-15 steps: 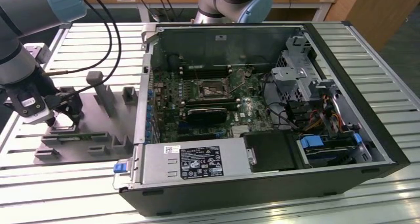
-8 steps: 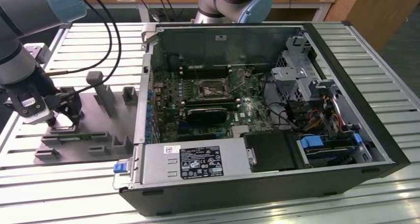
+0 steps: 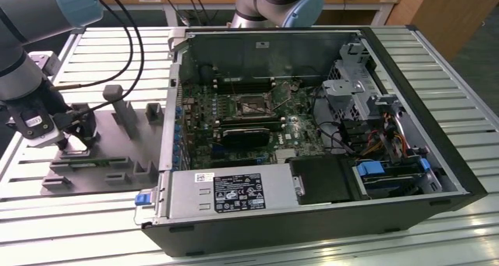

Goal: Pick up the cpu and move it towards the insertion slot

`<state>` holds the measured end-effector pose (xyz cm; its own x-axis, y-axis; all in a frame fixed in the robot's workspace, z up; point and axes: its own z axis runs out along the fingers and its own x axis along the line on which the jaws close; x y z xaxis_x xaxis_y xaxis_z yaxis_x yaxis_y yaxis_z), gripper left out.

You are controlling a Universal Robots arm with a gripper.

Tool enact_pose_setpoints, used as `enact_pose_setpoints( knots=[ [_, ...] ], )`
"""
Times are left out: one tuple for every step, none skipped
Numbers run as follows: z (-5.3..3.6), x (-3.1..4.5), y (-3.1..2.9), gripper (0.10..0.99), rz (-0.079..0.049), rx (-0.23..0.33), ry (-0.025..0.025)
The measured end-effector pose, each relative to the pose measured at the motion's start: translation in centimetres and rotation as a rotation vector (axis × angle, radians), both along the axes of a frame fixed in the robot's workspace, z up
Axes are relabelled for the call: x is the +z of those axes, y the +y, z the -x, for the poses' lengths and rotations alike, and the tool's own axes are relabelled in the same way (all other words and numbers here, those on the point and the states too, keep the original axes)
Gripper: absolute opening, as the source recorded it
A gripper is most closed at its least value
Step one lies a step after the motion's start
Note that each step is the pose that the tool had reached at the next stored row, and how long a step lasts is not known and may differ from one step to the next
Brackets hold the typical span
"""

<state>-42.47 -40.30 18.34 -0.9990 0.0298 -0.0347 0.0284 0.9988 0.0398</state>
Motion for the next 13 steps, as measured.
enact_pose_setpoints(
  knots=[
    [0.0,0.0,0.0,0.537,0.0,0.0,-0.0001],
    [0.0,0.05,0.0,0.537,0.0,0.0,-0.0003],
    [-0.01,0.13,0.01,0.537,0.0,0.0,-0.0006],
    [0.0,0.28,0.0,0.537,0.0,0.0,-0.0004],
    [0.0,0.45,0.0,0.537,0.0,0.0,-0.0001],
    [0.0,0.61,0.0,0.537,0.0,0.0,-0.0001],
    [0.0,0.77,0.0,0.537,-0.001,0.0,-0.0002],
    [0.0,0.95,0.0,0.537,-0.001,0.0,-0.0002],
    [0.0,1.11,0.01,0.537,-0.001,0.0,-0.0002],
    [0.0,1.28,0.0,0.537,-0.001,0.0,-0.0001],
    [0.0,1.46,0.0,0.537,-0.001,0.0,-0.0001],
    [0.0,1.67,0.0,0.537,-0.001,0.0,-0.0001],
    [0.0,1.88,0.0,0.537,-0.001,0.0,0.0]
  ],
)
